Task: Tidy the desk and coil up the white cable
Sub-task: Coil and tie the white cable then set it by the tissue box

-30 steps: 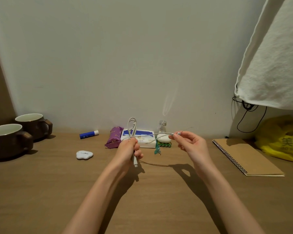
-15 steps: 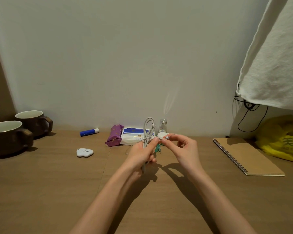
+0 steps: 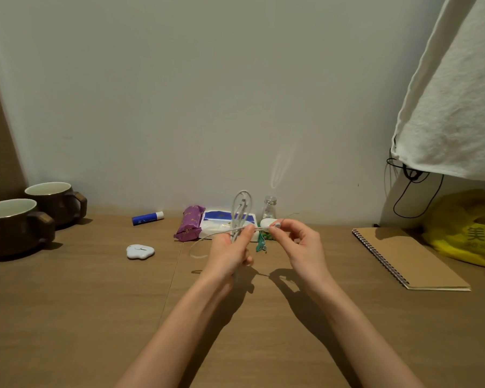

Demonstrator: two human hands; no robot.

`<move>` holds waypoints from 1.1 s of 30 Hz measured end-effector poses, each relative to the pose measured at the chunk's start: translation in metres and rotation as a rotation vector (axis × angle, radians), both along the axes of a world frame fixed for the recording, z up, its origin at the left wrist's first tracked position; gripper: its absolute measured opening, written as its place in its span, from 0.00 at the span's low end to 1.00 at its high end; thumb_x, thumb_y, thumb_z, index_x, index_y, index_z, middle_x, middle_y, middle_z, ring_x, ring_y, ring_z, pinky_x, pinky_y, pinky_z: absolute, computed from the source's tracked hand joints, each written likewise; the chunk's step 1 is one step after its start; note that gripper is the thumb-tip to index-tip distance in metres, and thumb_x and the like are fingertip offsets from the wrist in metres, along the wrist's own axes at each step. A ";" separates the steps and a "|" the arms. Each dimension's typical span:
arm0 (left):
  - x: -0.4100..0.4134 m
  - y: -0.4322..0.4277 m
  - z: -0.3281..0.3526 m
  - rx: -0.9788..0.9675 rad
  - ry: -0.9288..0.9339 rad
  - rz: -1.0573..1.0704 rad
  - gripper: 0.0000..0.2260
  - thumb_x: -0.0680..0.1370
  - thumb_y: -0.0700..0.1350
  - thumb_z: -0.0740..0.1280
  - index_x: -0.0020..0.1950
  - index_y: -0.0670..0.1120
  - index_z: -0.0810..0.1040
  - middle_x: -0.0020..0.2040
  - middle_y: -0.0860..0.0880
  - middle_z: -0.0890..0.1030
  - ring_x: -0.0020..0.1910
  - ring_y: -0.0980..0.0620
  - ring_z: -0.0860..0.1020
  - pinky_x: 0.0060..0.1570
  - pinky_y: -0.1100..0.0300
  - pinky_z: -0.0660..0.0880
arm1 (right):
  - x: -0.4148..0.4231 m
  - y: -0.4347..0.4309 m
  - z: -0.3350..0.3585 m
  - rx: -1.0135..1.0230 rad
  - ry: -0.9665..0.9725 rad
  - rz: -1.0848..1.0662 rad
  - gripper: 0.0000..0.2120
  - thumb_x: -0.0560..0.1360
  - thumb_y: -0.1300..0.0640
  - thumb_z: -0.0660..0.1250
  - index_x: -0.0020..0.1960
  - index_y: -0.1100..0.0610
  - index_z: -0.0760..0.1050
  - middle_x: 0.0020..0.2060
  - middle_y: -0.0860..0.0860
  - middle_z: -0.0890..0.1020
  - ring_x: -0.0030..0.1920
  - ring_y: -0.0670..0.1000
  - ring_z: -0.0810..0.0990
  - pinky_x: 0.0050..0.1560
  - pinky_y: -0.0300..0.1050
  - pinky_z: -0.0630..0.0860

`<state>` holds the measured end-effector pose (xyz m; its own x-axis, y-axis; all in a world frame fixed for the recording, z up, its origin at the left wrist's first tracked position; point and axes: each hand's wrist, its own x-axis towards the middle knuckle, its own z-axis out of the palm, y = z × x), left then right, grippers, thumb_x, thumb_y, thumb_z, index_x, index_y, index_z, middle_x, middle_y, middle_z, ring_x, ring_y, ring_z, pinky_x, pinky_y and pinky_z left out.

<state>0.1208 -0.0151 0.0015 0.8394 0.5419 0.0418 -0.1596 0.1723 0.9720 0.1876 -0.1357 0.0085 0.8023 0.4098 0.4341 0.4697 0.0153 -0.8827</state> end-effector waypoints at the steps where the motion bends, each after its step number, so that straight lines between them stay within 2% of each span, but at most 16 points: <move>1: 0.000 0.005 -0.001 -0.031 -0.014 0.019 0.08 0.78 0.47 0.64 0.48 0.42 0.76 0.27 0.49 0.66 0.26 0.54 0.66 0.24 0.67 0.70 | 0.001 0.000 0.002 0.054 0.061 0.003 0.04 0.76 0.60 0.67 0.49 0.56 0.80 0.42 0.49 0.83 0.40 0.41 0.79 0.39 0.31 0.75; 3: -0.001 0.016 -0.001 -0.069 -0.017 0.074 0.08 0.78 0.46 0.64 0.47 0.41 0.75 0.28 0.49 0.67 0.26 0.55 0.67 0.26 0.65 0.71 | 0.006 -0.002 0.006 0.183 0.197 0.028 0.05 0.78 0.60 0.64 0.52 0.60 0.77 0.47 0.51 0.85 0.47 0.43 0.82 0.43 0.32 0.77; 5: -0.001 0.027 -0.002 -0.085 -0.013 0.137 0.09 0.79 0.47 0.64 0.47 0.41 0.76 0.26 0.51 0.68 0.23 0.57 0.66 0.28 0.64 0.71 | 0.010 -0.006 0.010 0.317 0.338 0.085 0.08 0.80 0.60 0.61 0.54 0.63 0.75 0.49 0.53 0.85 0.52 0.47 0.83 0.51 0.36 0.79; 7: 0.001 0.035 -0.005 -0.065 0.008 0.176 0.13 0.79 0.48 0.63 0.50 0.37 0.77 0.25 0.51 0.68 0.22 0.58 0.67 0.29 0.64 0.71 | 0.010 -0.008 0.012 0.443 0.484 0.158 0.08 0.80 0.61 0.58 0.52 0.64 0.75 0.47 0.55 0.86 0.51 0.51 0.84 0.55 0.43 0.80; 10: 0.005 0.042 -0.009 0.038 0.061 0.238 0.18 0.80 0.50 0.61 0.55 0.34 0.75 0.28 0.48 0.68 0.25 0.55 0.69 0.34 0.59 0.72 | 0.005 -0.006 0.014 0.569 0.632 0.270 0.09 0.81 0.63 0.56 0.46 0.65 0.73 0.38 0.59 0.84 0.44 0.52 0.85 0.48 0.47 0.82; 13: 0.007 0.042 -0.011 0.179 0.076 0.293 0.17 0.81 0.51 0.58 0.49 0.36 0.74 0.30 0.47 0.70 0.27 0.54 0.71 0.32 0.59 0.71 | 0.003 -0.002 0.014 0.571 0.654 0.282 0.10 0.82 0.63 0.55 0.42 0.63 0.70 0.31 0.54 0.78 0.35 0.48 0.83 0.42 0.43 0.82; 15: 0.005 0.040 -0.011 0.285 0.096 0.333 0.15 0.81 0.51 0.57 0.46 0.39 0.73 0.32 0.46 0.71 0.28 0.54 0.71 0.31 0.61 0.70 | 0.004 0.000 0.013 0.591 0.677 0.292 0.11 0.82 0.63 0.54 0.41 0.60 0.66 0.29 0.52 0.71 0.32 0.48 0.78 0.39 0.40 0.81; 18: 0.005 0.037 -0.012 0.390 0.125 0.370 0.15 0.81 0.50 0.57 0.40 0.41 0.71 0.32 0.46 0.71 0.29 0.54 0.71 0.30 0.63 0.70 | 0.006 0.003 0.012 0.637 0.695 0.281 0.11 0.82 0.64 0.53 0.40 0.59 0.63 0.28 0.51 0.66 0.27 0.46 0.65 0.35 0.39 0.73; 21: 0.002 0.031 -0.009 0.447 0.120 0.351 0.15 0.81 0.48 0.57 0.38 0.42 0.70 0.31 0.47 0.70 0.30 0.54 0.70 0.22 0.72 0.67 | 0.011 0.002 0.011 0.517 0.554 0.194 0.10 0.82 0.65 0.53 0.43 0.58 0.64 0.28 0.50 0.67 0.25 0.44 0.62 0.29 0.37 0.66; 24: -0.003 0.025 -0.005 0.428 0.066 0.228 0.12 0.80 0.48 0.60 0.41 0.42 0.72 0.31 0.48 0.71 0.28 0.55 0.71 0.21 0.73 0.67 | 0.012 0.002 0.002 0.218 0.306 0.079 0.10 0.81 0.66 0.54 0.45 0.54 0.66 0.32 0.50 0.71 0.28 0.43 0.66 0.28 0.34 0.65; 27: -0.005 0.020 -0.004 0.426 0.036 0.075 0.10 0.79 0.47 0.64 0.39 0.45 0.73 0.30 0.50 0.72 0.29 0.55 0.71 0.24 0.71 0.69 | 0.004 0.005 -0.005 -0.120 0.019 0.013 0.09 0.81 0.63 0.53 0.47 0.51 0.67 0.41 0.49 0.77 0.43 0.43 0.76 0.39 0.33 0.70; 29: -0.004 0.018 -0.003 0.426 0.037 0.041 0.09 0.78 0.45 0.64 0.38 0.46 0.73 0.30 0.51 0.73 0.29 0.56 0.71 0.25 0.71 0.69 | -0.002 0.006 -0.007 -0.324 -0.130 0.026 0.07 0.82 0.59 0.54 0.50 0.51 0.69 0.46 0.48 0.78 0.49 0.41 0.75 0.42 0.33 0.70; 31: -0.003 0.017 -0.002 0.420 0.051 0.029 0.09 0.79 0.45 0.64 0.38 0.46 0.73 0.31 0.50 0.74 0.29 0.56 0.73 0.25 0.71 0.70 | -0.004 0.006 -0.010 -0.464 -0.265 0.036 0.06 0.81 0.56 0.57 0.52 0.51 0.73 0.43 0.46 0.78 0.45 0.41 0.75 0.39 0.33 0.67; 33: -0.003 0.017 -0.002 0.405 0.067 0.035 0.09 0.79 0.46 0.63 0.39 0.46 0.72 0.31 0.49 0.73 0.31 0.55 0.72 0.25 0.71 0.70 | -0.005 0.005 -0.012 -0.514 -0.336 0.030 0.07 0.81 0.54 0.59 0.53 0.51 0.76 0.41 0.43 0.78 0.42 0.39 0.74 0.37 0.31 0.66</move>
